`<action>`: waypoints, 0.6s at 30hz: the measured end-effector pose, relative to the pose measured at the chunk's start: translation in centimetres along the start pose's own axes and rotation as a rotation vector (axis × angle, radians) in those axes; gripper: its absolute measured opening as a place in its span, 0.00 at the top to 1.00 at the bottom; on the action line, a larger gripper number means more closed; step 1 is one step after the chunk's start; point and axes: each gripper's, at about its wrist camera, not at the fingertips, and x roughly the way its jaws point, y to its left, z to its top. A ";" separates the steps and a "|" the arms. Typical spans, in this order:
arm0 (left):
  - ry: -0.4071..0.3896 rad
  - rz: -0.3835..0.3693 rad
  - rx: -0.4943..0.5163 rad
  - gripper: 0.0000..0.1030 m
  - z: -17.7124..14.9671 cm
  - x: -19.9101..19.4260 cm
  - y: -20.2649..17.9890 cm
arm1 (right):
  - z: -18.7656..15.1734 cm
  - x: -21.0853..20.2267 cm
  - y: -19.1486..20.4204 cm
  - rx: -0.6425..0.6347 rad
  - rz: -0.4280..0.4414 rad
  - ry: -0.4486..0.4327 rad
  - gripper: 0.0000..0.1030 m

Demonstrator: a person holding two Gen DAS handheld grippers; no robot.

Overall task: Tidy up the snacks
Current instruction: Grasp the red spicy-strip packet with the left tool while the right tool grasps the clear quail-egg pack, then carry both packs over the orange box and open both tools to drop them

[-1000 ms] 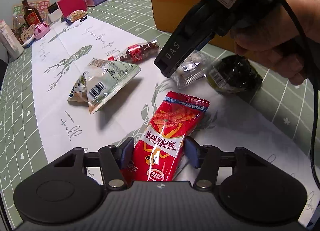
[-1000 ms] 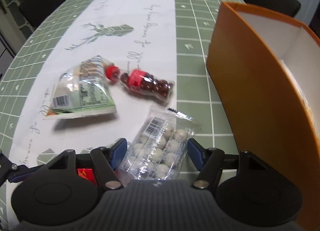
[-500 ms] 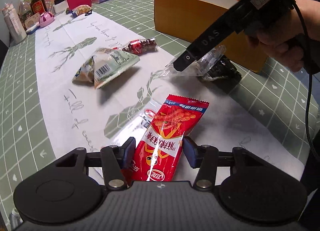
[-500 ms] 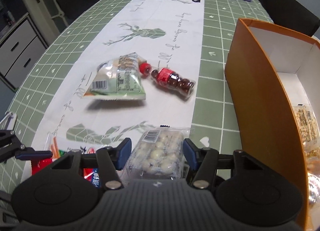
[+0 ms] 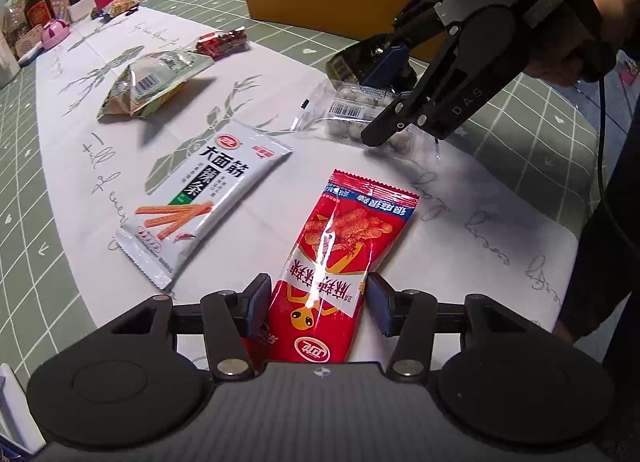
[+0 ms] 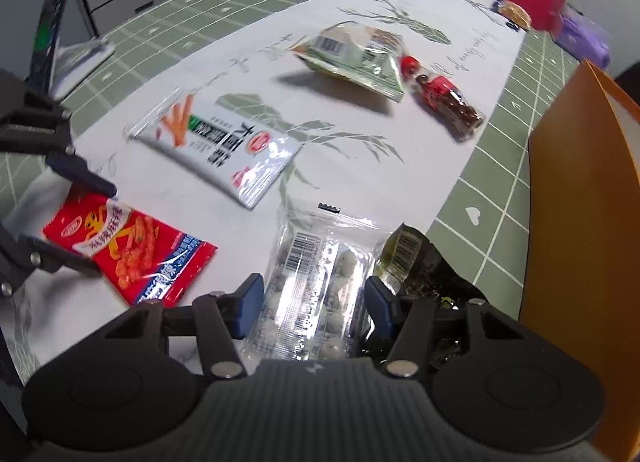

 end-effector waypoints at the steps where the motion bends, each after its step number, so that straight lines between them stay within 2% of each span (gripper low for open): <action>1: 0.005 0.002 0.002 0.39 0.1 0.1 -0.1 | 0.0 0.0 0.0 -0.001 0.002 0.016 0.46; 3: 0.013 0.010 0.002 0.32 0.2 0.5 -0.3 | 0.1 0.0 0.0 -0.006 -0.011 0.030 0.43; 5: 0.019 0.007 0.014 0.28 0.2 0.9 -0.4 | 0.1 0.0 0.1 0.000 -0.031 0.034 0.35; 7: 0.019 0.016 0.039 0.19 0.3 1.1 -0.7 | 0.1 0.2 0.1 0.017 -0.041 0.044 0.33; 11: 0.012 0.012 0.058 0.15 0.8 1.6 -0.9 | 0.0 0.9 0.2 0.060 -0.032 0.061 0.34; 13: 0.014 0.005 0.058 0.16 1.1 1.8 -1.1 | 0.1 0.9 0.5 0.062 -0.027 0.056 0.35; 14: 0.014 0.000 0.059 0.17 1.2 1.9 -1.1 | 0.2 0.8 0.6 0.060 -0.029 0.053 0.39; 18: 0.013 -0.034 0.074 0.40 1.4 1.7 -1.7 | 0.2 0.6 0.8 0.059 -0.026 0.054 0.46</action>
